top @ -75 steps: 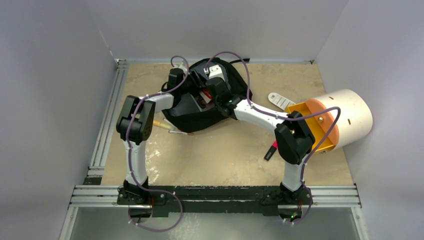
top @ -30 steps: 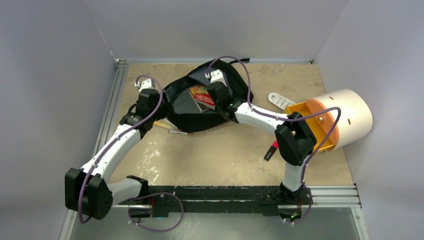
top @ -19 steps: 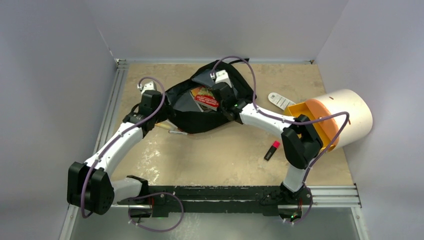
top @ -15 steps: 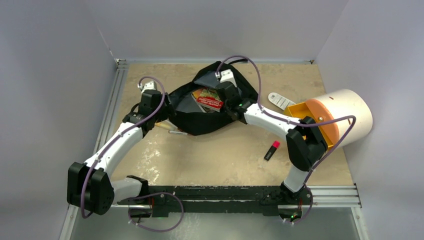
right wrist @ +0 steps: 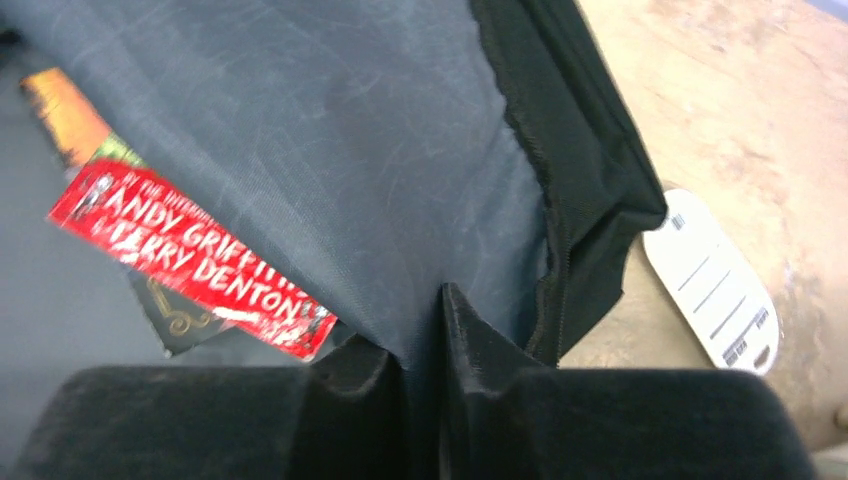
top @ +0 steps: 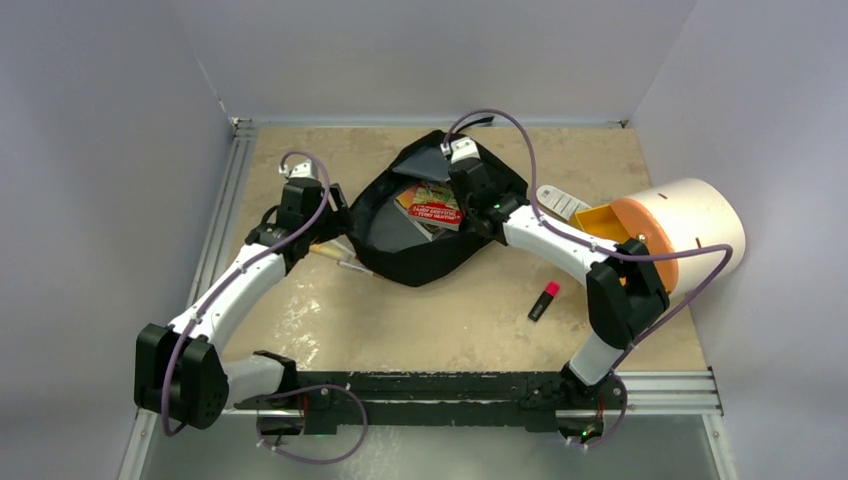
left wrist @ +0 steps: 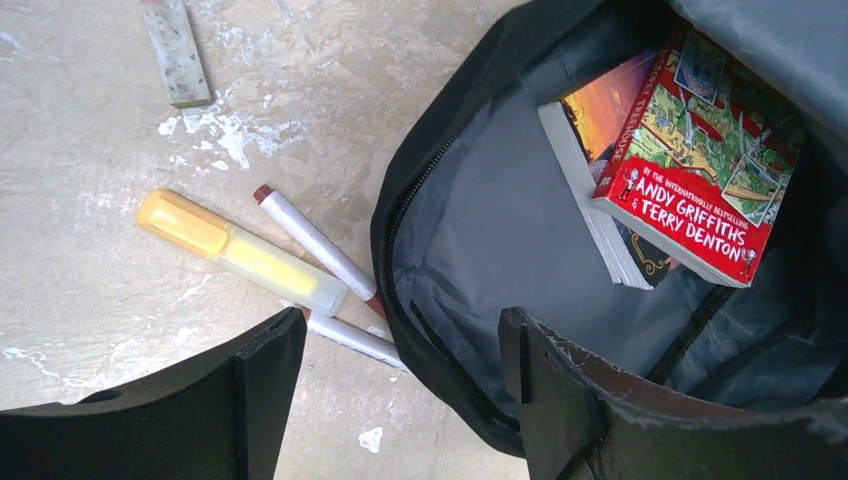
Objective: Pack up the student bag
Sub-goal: Adjust the student bag at the center of the board.
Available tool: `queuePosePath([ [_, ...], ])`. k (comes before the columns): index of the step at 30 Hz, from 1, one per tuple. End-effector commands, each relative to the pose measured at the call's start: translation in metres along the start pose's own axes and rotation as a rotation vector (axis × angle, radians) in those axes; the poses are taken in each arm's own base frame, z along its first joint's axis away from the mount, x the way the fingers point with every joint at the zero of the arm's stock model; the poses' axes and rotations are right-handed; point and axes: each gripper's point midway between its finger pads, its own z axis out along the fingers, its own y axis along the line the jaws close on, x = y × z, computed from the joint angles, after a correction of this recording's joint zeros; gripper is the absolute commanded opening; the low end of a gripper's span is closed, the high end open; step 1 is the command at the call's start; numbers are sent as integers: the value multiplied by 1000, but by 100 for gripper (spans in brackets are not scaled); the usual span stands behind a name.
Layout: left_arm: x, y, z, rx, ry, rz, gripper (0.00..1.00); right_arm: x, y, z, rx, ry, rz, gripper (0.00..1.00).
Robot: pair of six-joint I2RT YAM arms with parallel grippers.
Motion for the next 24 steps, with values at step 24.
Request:
queuePosePath([
  [24,17,-19,-9,142,58,-13,69,-77,7,25,-400,-94,213,64],
])
